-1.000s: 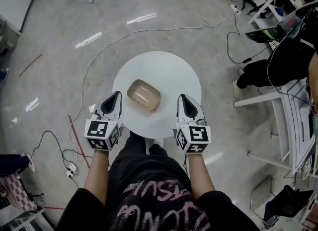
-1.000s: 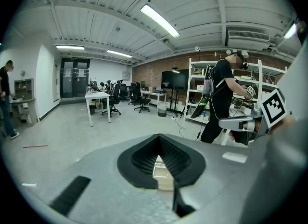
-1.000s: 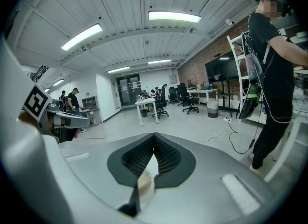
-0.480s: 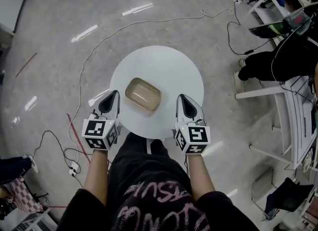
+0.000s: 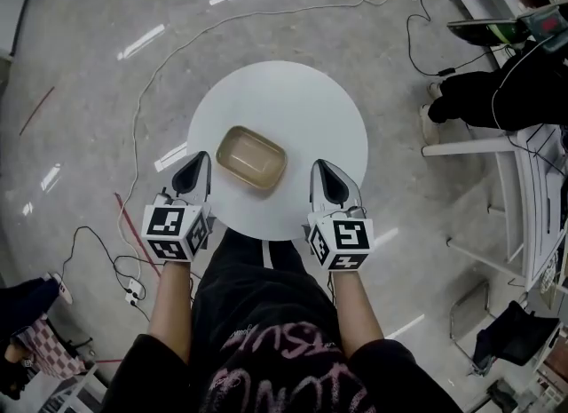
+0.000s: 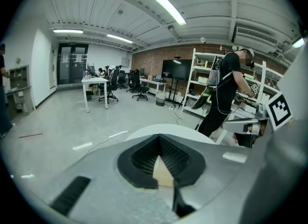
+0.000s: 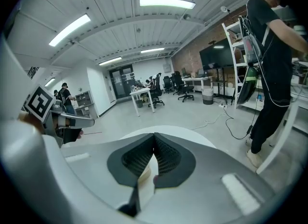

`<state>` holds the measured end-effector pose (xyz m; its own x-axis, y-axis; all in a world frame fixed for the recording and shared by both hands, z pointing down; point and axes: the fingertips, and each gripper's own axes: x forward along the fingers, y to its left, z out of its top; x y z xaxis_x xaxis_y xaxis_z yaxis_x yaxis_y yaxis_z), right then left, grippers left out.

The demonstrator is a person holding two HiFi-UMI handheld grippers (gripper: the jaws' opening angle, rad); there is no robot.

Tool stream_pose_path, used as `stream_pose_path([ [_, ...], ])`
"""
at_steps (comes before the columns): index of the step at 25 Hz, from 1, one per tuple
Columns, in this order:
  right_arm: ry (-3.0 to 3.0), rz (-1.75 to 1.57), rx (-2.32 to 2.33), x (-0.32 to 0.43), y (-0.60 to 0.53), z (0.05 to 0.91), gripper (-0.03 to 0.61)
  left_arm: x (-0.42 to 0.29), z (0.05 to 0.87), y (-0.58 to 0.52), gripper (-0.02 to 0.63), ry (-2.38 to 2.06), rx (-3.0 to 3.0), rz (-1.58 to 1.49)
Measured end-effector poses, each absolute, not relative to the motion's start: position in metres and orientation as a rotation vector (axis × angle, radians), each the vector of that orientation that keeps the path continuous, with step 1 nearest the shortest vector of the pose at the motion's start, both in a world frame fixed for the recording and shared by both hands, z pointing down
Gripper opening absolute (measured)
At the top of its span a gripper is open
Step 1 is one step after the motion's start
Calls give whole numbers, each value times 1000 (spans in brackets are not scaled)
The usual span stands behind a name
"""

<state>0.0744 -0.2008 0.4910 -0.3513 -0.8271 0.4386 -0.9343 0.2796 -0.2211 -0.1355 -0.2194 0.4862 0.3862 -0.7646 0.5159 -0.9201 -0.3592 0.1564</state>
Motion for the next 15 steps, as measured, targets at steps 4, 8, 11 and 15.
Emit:
stream_pose_path([
  [4, -2293, 680, 1631, 77, -199, 504, -2, -134, 497, -220, -2, -1442, 2220, 515],
  [8, -2281, 699, 1633, 81, -200, 510, -2, -130, 502, -221, -2, -1433, 2215, 524],
  [11, -2274, 712, 1632, 76, -201, 517, -2, -133, 508, -224, -2, -1424, 2211, 531],
  [15, -2259, 733, 1629, 69, -201, 528, -2, -139, 520, -226, -2, -1414, 2199, 540],
])
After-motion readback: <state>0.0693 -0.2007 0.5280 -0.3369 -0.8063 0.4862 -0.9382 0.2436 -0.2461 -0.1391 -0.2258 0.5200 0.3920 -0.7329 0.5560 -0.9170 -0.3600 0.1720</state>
